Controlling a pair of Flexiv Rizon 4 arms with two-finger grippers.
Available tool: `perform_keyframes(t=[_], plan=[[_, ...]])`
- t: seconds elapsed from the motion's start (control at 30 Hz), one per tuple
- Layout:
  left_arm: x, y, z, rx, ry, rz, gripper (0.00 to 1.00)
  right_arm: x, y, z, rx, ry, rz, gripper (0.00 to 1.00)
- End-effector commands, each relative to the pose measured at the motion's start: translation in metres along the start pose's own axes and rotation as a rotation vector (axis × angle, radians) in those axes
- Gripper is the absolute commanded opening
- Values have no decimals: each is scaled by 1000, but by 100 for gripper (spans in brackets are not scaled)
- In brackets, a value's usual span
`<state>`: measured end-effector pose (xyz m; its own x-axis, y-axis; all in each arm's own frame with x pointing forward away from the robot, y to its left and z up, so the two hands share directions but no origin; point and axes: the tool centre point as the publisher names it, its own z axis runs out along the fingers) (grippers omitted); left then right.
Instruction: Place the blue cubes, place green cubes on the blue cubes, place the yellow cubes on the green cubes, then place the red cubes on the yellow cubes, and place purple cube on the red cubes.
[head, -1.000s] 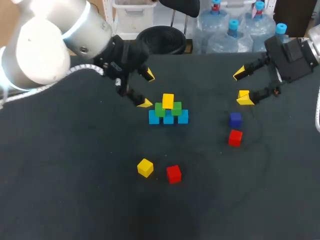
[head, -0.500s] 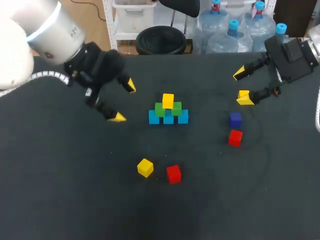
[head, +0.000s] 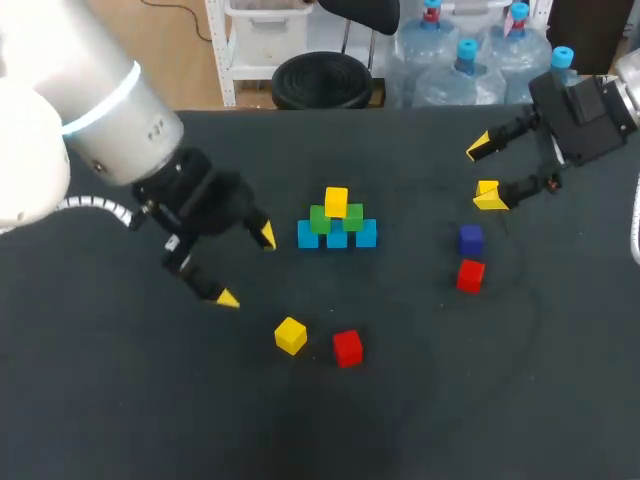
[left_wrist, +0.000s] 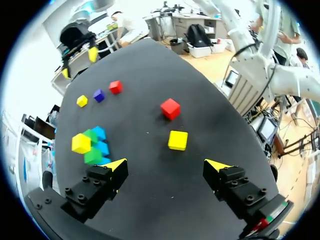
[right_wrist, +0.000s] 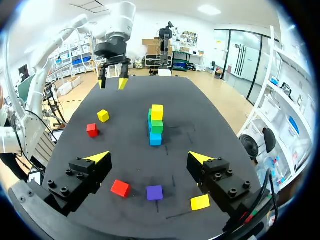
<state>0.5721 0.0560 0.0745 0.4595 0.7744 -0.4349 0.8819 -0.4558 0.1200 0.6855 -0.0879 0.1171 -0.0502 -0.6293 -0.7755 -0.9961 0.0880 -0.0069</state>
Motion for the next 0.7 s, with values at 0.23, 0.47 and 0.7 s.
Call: perform_keyframes(t=[0.23, 0.47, 0.7], plan=[[-10, -14, 29, 61, 16, 26, 100, 0, 0, 1, 0, -2, -1, 100], [-16, -18, 41, 79, 33, 25, 100, 0, 0, 1, 0, -2, -1, 100], [-18, -21, 45, 71, 53, 23, 100, 0, 0, 1, 0, -2, -1, 100]])
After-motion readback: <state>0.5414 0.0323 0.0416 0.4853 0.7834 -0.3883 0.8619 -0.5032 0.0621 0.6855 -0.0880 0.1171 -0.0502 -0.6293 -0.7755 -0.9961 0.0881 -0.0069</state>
